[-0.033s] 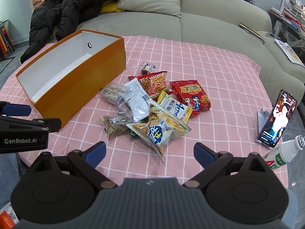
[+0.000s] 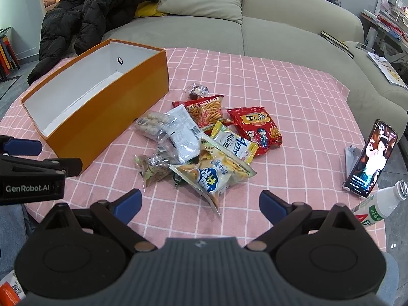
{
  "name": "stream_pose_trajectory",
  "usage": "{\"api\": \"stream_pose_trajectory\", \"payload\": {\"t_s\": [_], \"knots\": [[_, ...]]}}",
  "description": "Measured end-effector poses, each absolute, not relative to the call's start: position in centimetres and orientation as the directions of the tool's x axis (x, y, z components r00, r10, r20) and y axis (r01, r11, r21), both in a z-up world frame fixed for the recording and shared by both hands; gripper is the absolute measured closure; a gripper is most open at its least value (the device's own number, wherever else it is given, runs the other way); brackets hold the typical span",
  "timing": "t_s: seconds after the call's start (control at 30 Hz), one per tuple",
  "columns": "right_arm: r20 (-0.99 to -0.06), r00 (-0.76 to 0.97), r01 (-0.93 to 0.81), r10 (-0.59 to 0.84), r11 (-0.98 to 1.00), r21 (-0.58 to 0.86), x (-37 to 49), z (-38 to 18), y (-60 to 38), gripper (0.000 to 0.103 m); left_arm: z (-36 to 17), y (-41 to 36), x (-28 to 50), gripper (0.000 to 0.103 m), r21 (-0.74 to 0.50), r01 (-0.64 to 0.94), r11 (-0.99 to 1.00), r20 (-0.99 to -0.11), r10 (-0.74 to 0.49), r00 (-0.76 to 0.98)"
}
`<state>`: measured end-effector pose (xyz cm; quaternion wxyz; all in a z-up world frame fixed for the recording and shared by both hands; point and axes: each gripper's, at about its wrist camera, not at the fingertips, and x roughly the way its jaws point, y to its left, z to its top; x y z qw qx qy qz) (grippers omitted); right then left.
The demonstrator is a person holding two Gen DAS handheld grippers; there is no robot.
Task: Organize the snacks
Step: 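Grasp the clear nut bag with the left tool while the right tool grasps the yellow-white chip bag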
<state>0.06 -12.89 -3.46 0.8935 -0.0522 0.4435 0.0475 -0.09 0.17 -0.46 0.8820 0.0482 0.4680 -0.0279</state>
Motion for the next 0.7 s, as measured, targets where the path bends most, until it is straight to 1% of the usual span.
{"api": "stream_pose_trajectory", "payload": {"t_s": [0.13,0.23,0.3,0.37,0.4,0.43,0.47,0.6,0.7], "knots": [[-0.791,0.610,-0.145,0.057,0.989,-0.041,0.1,-3.5,-13.2,0.008,-0.2,-0.2,0.0,0.017,0.040,0.119,0.992,-0.823,-0.035,0.568],[-0.767,0.636,-0.167,0.080,0.985,-0.036,0.1,-3.4,-13.8,0.008,0.0,-0.5,0.4,0.025,0.021,0.143,0.990,-0.822,-0.064,0.566],[-0.755,0.650,-0.177,0.084,0.983,-0.043,0.2,-3.4,-14.3,0.009,0.1,-0.8,0.9,0.026,-0.003,0.174,0.985,-0.827,-0.100,0.553],[-0.747,0.659,-0.187,0.087,0.981,-0.051,0.5,-3.6,-14.8,0.010,0.0,-1.4,1.2,0.035,-0.028,0.228,0.973,-0.827,-0.150,0.541],[-0.746,0.660,-0.192,0.087,0.980,-0.056,0.7,-3.8,-15.2,0.013,-0.1,-1.7,1.3,0.037,-0.040,0.265,0.963,-0.826,-0.181,0.534],[-0.748,0.659,-0.198,0.085,0.978,-0.064,0.8,-4.0,-15.4,0.019,-0.2,-2.0,1.4,0.041,-0.051,0.302,0.952,-0.825,-0.211,0.525],[-0.753,0.652,-0.212,0.084,0.975,-0.074,1.1,-4.2,-15.6,0.021,-0.4,-2.3,1.5,0.043,-0.062,0.330,0.942,-0.824,-0.235,0.515],[-0.767,0.636,-0.276,0.085,0.953,-0.123,2.2,-5.4,-16.2,0.021,-1.5,-3.2,2.5,0.043,-0.060,0.403,0.913,-0.833,-0.268,0.484],[-0.776,0.623,-0.300,0.098,0.946,-0.121,2.9,-6.1,-16.6,0.022,-2.7,-3.9,3.5,0.043,-0.047,0.436,0.899,-0.845,-0.268,0.462]]}}
